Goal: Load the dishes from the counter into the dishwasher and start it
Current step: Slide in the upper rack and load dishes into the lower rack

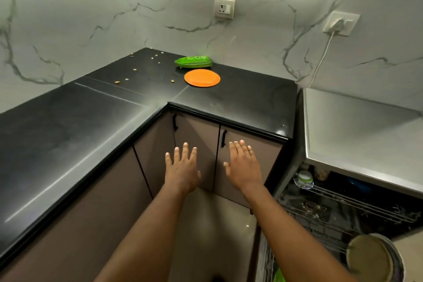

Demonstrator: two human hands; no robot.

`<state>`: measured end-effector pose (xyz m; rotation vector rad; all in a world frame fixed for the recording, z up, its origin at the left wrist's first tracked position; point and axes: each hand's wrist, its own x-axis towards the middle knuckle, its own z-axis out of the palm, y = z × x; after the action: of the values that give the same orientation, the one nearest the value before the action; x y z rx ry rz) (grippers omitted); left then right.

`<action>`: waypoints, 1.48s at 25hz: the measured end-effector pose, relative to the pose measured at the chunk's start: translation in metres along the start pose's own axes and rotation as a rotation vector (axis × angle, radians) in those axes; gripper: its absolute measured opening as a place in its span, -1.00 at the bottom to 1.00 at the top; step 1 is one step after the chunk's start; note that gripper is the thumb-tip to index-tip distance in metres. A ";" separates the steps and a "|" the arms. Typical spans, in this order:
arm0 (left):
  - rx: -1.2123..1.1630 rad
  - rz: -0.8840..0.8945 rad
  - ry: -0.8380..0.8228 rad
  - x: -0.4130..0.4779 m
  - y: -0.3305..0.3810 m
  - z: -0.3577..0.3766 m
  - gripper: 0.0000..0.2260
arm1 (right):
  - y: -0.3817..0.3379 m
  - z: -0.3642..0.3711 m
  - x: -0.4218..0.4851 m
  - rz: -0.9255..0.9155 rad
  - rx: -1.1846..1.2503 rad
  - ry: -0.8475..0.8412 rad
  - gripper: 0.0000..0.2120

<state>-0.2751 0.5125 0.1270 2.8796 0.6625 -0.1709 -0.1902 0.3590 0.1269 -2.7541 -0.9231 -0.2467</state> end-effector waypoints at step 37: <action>0.232 0.079 -0.666 0.543 -0.141 -0.076 0.32 | -0.012 0.148 0.578 -0.052 -0.268 -0.409 -0.21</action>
<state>0.1534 0.8816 0.0979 2.7679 0.4118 -1.1925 0.2704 0.7375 0.1194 -3.0968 -1.1298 0.2117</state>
